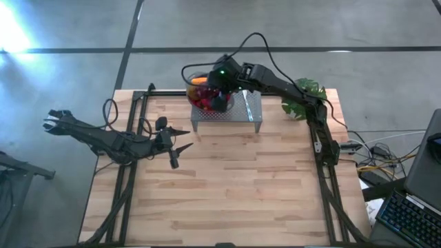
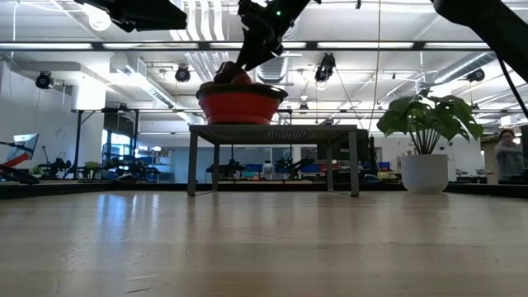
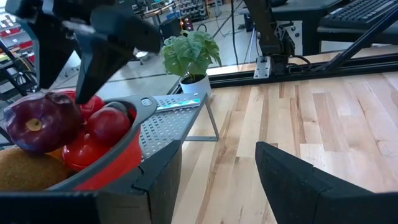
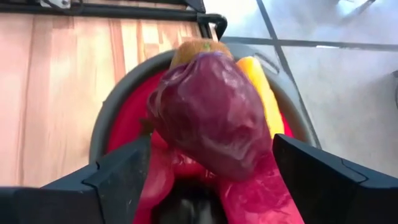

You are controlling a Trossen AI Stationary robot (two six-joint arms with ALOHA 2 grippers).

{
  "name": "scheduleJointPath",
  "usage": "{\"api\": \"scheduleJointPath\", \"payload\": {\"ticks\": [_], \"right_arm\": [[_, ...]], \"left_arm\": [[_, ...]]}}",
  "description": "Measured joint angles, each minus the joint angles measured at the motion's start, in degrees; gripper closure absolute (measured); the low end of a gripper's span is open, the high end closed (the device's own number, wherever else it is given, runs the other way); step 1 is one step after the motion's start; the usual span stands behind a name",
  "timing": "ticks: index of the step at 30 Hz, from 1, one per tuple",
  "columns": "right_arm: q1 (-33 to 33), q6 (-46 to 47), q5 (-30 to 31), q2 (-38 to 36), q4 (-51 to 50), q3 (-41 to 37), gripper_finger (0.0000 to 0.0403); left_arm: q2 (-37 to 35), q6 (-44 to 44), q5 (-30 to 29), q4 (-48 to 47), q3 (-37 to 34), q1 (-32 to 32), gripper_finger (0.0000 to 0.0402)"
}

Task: Pick & Place Fruit
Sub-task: Return to Home Position

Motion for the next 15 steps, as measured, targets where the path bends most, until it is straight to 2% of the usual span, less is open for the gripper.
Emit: {"api": "scheduleJointPath", "payload": {"ticks": [9, 15], "right_arm": [[1.33, -0.27, -0.03, -1.48, -1.5, 0.02, 0.0114], [2.6, -0.28, -0.04, -3.21, -3.74, 0.02, 0.0158]], "left_arm": [[0.0, 0.01, 0.0, -0.35, 0.0, -0.01, 0.0191], [0.0, 0.19, 0.0, -0.4, 0.0, -0.01, 0.0191]]}}
